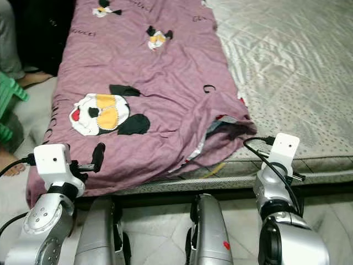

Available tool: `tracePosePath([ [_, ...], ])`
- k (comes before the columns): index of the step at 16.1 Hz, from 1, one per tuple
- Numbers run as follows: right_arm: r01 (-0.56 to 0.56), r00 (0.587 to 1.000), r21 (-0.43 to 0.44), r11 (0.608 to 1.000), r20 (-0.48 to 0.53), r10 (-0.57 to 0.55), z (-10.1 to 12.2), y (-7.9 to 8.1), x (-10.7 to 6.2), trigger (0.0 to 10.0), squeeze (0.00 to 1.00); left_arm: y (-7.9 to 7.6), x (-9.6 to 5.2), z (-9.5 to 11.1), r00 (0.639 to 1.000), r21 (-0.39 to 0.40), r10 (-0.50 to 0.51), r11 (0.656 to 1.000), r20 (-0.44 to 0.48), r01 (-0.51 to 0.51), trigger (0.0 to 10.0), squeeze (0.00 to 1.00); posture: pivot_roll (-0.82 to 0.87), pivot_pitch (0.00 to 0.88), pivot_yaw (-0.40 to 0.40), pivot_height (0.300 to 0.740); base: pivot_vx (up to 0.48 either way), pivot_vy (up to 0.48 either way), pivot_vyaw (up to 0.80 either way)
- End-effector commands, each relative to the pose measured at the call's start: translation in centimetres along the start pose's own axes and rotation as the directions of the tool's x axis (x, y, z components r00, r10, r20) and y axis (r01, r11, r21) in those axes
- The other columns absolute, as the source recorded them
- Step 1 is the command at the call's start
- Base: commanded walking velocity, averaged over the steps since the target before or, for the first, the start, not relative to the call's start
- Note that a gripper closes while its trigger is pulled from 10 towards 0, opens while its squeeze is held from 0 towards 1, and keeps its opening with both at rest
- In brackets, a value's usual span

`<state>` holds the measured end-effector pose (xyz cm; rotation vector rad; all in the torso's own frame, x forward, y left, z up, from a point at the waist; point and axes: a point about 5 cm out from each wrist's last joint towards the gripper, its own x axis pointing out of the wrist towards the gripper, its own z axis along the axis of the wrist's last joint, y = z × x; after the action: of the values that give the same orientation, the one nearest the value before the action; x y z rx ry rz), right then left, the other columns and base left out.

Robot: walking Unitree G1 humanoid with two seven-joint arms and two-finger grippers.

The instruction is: Clean up the room

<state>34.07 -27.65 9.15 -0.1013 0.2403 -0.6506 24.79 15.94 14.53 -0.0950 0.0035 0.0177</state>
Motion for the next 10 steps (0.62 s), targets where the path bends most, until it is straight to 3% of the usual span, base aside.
tracePosePath([
  [1, -0.093, 0.995, 0.002, 0.996, 0.02, 0.093, -0.8, 0.6, -0.6, 9.8, 0.59, 0.0, 0.1, -0.5, 1.0, -0.002, -0.001, 1.0, -0.01, 0.001, 10.0, 0.0, 0.16, 0.227, -0.001, 0.551, 0.0, 0.0, 0.0],
  [2, -0.151, 0.987, 0.007, 0.988, 0.048, 0.151, -0.8, 1.2, -0.9, 10.0, 1.0, -0.1, 0.2, -0.6, 1.0, -0.006, -0.005, 1.0, -0.009, 0.005, 10.0, 0.0, 0.15, 0.224, 0.0, 0.551, 0.0, 0.0, 0.0],
  [6, -0.383, 0.91, -0.012, 0.923, 0.168, 0.38, -0.4, 4.1, -2.7, 10.0, 1.0, -0.8, 0.6, -0.9, 0.999, -0.021, -0.038, 0.999, -0.012, 0.038, 10.0, 0.0, 0.13, 0.223, 0.008, 0.551, 0.0, 0.0, 0.0],
  [8, -0.466, 0.861, -0.037, 0.884, 0.213, 0.463, -0.2, 5.1, -3.6, 10.0, 1.0, -0.8, 0.6, -1.0, 0.999, -0.02, -0.05, 0.999, -0.017, 0.05, 10.0, 0.0, 0.12, 0.231, 0.017, 0.551, 0.0, 0.0, 0.0],
  [10, -0.486, 0.843, -0.054, 0.872, 0.232, 0.485, 0.2, 5.6, -3.8, 10.0, 1.0, -0.8, 0.7, -1.0, 0.998, -0.019, -0.054, 0.998, -0.017, 0.054, 10.0, 0.0, 0.12, 0.238, 0.021, 0.551, 0.0, 0.0, 0.0],
])
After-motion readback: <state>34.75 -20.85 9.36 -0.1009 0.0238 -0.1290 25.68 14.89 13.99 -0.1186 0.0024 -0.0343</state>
